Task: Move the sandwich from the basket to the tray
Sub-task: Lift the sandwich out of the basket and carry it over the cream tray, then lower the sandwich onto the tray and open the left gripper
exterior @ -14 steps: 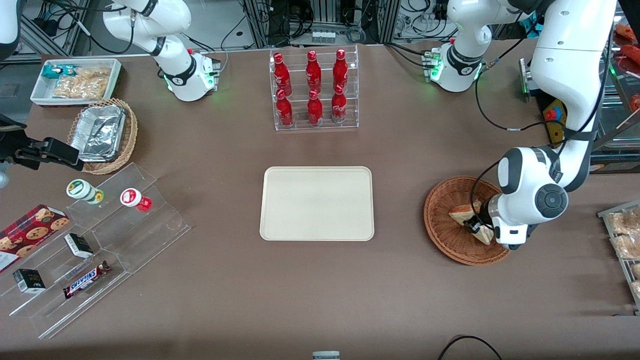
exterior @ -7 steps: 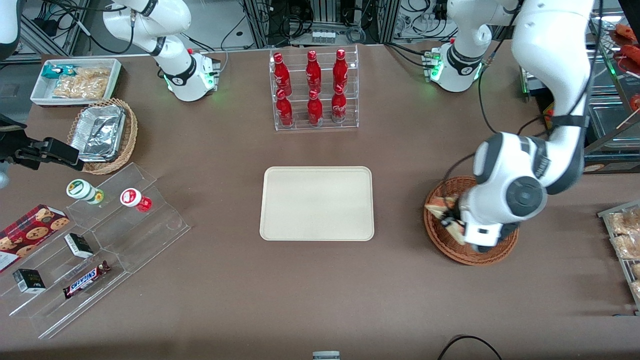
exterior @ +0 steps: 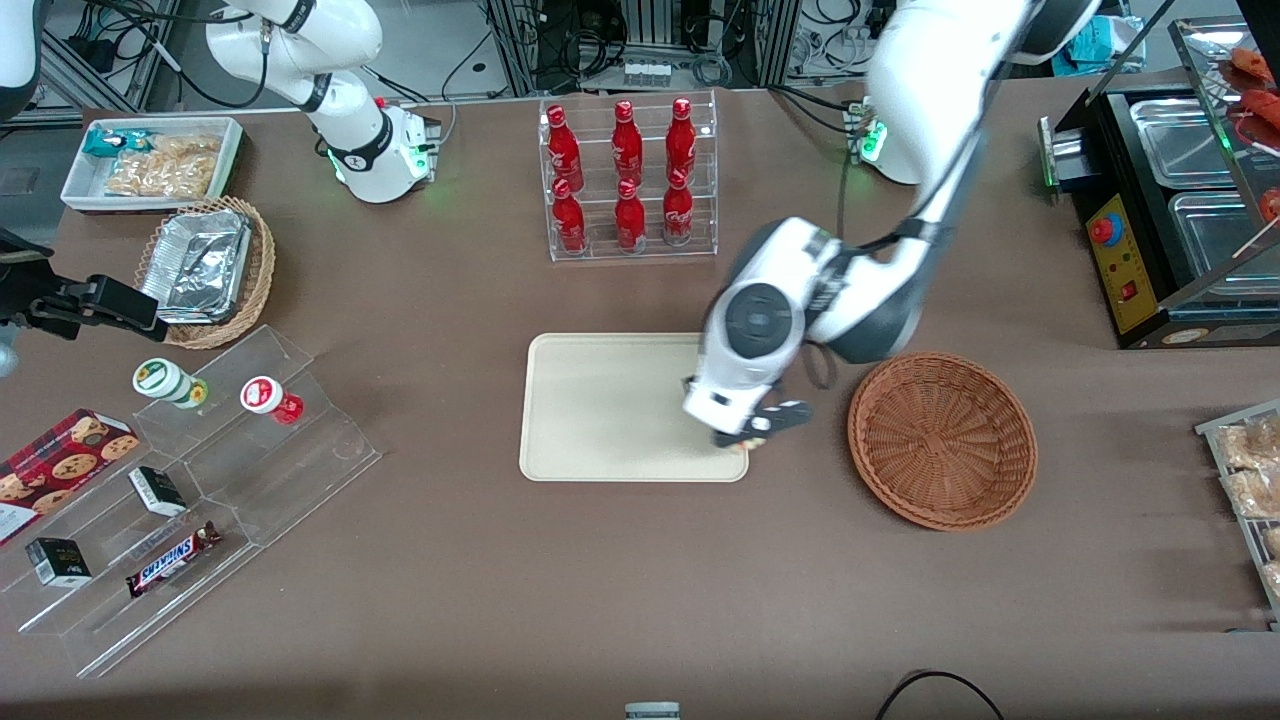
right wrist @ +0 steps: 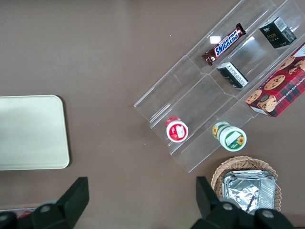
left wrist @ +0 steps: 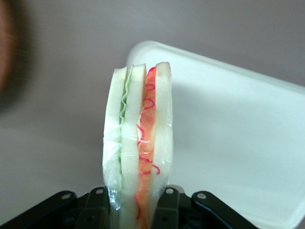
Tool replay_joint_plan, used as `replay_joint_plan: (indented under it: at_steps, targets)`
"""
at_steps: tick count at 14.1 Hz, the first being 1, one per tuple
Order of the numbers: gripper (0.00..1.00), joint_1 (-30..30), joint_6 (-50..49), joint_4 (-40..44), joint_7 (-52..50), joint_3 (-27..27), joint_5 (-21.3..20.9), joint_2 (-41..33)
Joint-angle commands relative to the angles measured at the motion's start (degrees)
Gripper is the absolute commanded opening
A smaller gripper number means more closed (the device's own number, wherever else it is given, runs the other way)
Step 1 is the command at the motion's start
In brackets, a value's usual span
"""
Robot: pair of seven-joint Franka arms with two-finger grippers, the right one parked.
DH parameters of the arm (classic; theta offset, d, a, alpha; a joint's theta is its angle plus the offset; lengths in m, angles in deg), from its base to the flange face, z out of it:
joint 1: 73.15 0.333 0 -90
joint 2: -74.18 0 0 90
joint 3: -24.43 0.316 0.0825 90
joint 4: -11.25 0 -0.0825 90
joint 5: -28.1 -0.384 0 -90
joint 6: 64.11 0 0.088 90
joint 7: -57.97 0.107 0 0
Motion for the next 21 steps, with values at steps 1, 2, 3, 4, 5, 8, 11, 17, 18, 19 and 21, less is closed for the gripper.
replay_joint_plan:
  at_steps: [1,2,3,4,5,8,11,17,18,19,21]
  targets:
    - [0.3,-3.51,-0.96,8.98,2.36,0.52,0.22,7.72]
    - [0.3,-4.92,0.17,9.25,4.54,0.52,0.13,9.13]
    - [0.3,-5.63,2.27,9.25,5.26,0.52,0.13,10.1]
    - [0.3,-6.07,4.03,9.25,5.53,0.43,0.22,11.24]
    - [0.3,-6.86,4.75,9.25,5.7,0.52,0.13,12.04]
    - [0.3,-7.3,5.02,10.31,7.37,0.34,0.05,14.15]
    - [0.31,-7.3,6.77,10.22,8.69,0.34,-0.13,14.94]
    - [0.99,-7.22,5.2,10.04,8.34,0.52,-0.3,12.15]
    - [0.99,-7.04,4.76,9.96,8.26,0.69,-0.39,10.31]
    - [1.0,-6.34,4.58,9.69,8.34,0.78,-0.39,8.02]
    - [0.99,-3.11,1.26,7.94,8.87,0.96,-0.31,2.49]
